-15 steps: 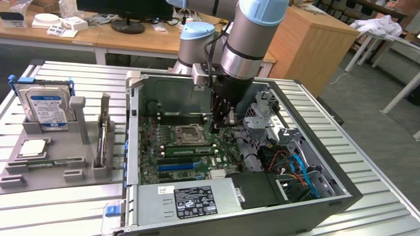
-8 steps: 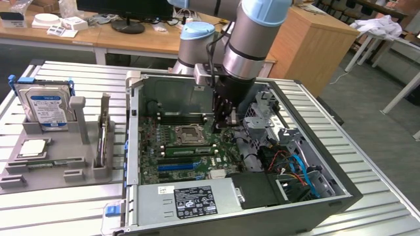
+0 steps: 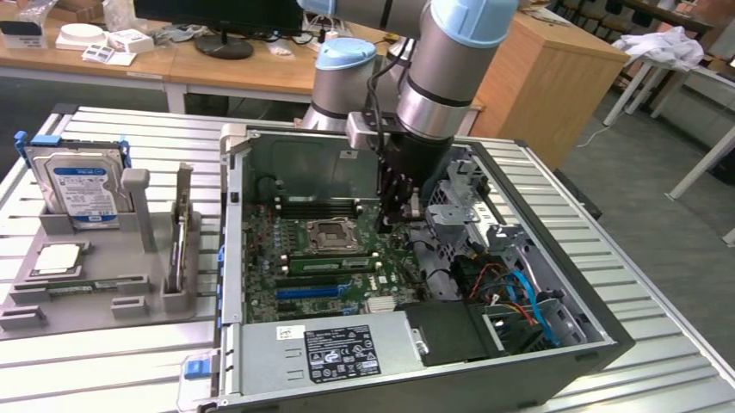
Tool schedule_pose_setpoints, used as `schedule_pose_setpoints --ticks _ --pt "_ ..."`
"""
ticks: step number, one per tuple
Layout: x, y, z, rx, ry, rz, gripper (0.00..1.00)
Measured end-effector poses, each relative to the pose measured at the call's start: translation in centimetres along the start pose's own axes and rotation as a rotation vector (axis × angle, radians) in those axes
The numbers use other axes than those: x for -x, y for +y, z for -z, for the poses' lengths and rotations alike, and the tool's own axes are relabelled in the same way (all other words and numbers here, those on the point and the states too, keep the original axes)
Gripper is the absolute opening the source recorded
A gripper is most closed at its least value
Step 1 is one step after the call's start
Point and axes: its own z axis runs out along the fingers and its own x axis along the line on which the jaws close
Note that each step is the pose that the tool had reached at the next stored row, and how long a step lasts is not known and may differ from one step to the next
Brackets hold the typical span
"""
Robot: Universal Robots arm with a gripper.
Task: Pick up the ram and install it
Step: 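Press down the ram until it locks into place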
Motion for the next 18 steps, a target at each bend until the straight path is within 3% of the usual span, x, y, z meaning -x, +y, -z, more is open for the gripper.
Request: schedule_pose_setpoints --ticks 18 --pt "0.0 -0.05 -1.35 0.0 0.0 0.0 0.11"
